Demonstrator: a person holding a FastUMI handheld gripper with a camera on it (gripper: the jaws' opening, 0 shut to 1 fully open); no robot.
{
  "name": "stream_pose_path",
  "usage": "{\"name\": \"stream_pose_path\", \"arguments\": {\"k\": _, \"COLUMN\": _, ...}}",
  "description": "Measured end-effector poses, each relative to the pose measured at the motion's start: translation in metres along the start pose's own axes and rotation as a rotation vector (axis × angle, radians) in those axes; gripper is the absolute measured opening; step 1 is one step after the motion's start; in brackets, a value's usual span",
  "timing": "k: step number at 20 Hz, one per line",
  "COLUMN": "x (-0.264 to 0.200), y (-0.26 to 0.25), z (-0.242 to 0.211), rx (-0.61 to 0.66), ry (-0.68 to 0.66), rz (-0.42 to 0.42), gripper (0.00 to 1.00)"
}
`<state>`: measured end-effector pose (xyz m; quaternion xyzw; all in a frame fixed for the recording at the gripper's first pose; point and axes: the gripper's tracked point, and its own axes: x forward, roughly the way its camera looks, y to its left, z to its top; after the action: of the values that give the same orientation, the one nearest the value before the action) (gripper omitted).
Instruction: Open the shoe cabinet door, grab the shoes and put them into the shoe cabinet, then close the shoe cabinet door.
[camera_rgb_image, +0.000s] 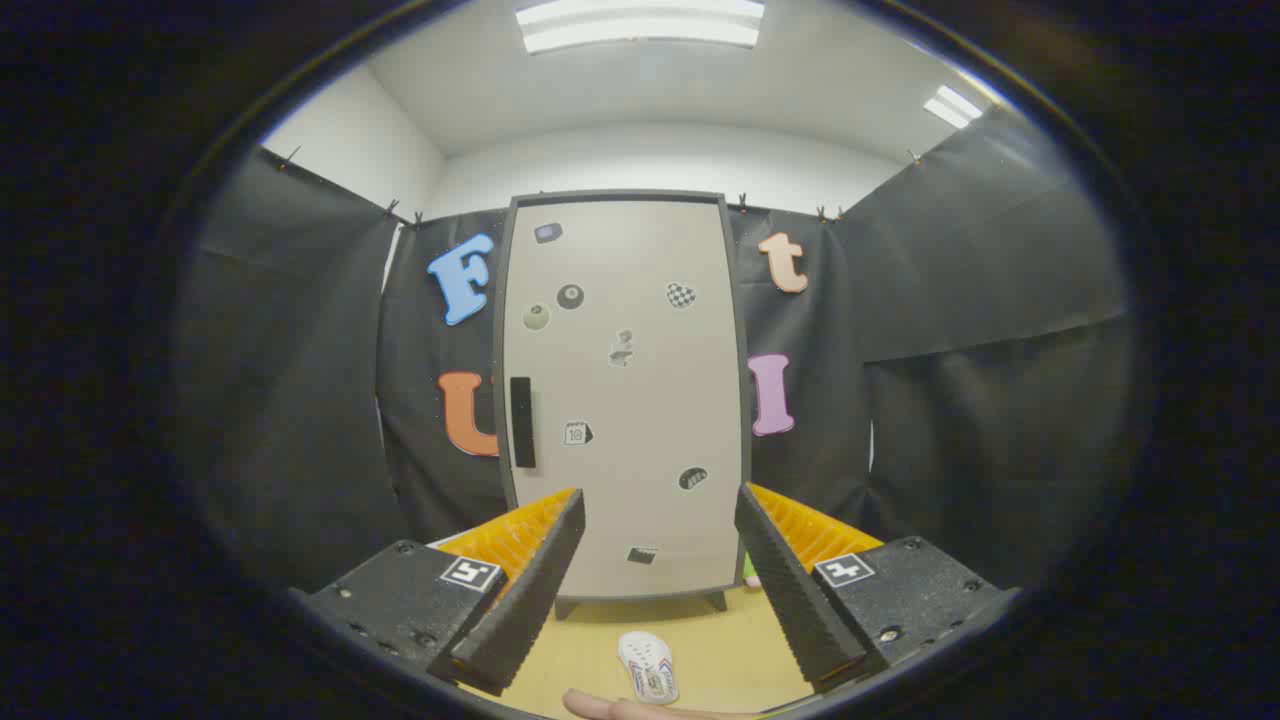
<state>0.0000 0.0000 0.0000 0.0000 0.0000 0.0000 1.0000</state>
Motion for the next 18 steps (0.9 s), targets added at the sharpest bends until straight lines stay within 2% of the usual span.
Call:
{"name": "stream_pose_path", "arguments": {"k": 13, "x": 0.010, "y": 0.008, "z": -0.009, "rx": -0.015, "ry": 0.022, "rz": 0.023, "gripper": 0.99}}
{"name": "stream_pose_path", "arguments": {"k": 18, "x": 0.032, "y": 0.016, "z": -0.012, "rx": -0.021, "ry": 0.028, "rz": 0.045, "gripper": 0.99}}
